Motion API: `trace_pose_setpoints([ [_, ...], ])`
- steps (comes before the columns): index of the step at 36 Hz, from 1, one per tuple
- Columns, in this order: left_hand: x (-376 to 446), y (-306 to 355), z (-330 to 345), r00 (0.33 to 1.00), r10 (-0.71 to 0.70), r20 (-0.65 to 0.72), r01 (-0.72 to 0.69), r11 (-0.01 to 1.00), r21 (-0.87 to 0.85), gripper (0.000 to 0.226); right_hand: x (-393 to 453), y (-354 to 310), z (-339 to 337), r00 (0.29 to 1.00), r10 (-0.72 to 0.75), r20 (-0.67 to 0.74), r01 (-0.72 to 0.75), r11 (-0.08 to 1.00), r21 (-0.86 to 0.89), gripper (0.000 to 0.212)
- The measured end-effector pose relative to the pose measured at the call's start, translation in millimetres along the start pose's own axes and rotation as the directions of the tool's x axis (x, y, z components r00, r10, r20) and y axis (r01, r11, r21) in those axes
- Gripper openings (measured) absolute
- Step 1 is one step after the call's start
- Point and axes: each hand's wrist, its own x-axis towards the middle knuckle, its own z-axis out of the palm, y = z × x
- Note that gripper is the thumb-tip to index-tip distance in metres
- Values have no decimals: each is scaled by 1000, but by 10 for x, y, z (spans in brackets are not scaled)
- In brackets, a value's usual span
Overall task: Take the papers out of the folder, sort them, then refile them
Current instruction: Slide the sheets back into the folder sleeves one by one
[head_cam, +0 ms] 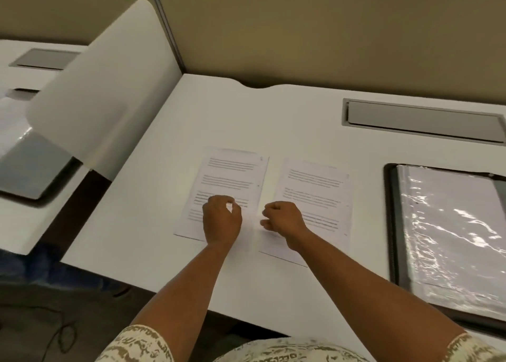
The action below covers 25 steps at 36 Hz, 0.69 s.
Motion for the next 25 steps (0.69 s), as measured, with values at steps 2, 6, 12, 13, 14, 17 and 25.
trace_pose_setpoints([
  [2,122,-165,-119,1000,-18,-20,18,1000,14,15,68,-29,152,1000,9,-18,-9,1000,5,14],
  [6,340,-442,-260,998,-52,-36,54,997,57,25,163,-75,369,995,30,-97,-30,1000,8,17],
  [12,511,-632,-339,973,-200,118,185,974,132,43,276,-136,524,985,92,-143,-81,993,81,46],
  [13,509,-645,-348,966,-211,147,190,971,147,45,286,-144,539,986,93,-139,-84,994,69,49],
  [14,502,-657,-352,962,-211,172,183,969,163,47,300,-142,560,986,85,-141,-78,995,54,51],
  [17,461,-686,-360,955,-189,228,144,970,198,47,307,-167,624,986,66,-151,-72,997,-31,31],
  [25,399,-647,-418,952,-153,265,114,981,157,42,257,-118,612,969,-76,-234,-7,942,-336,29],
])
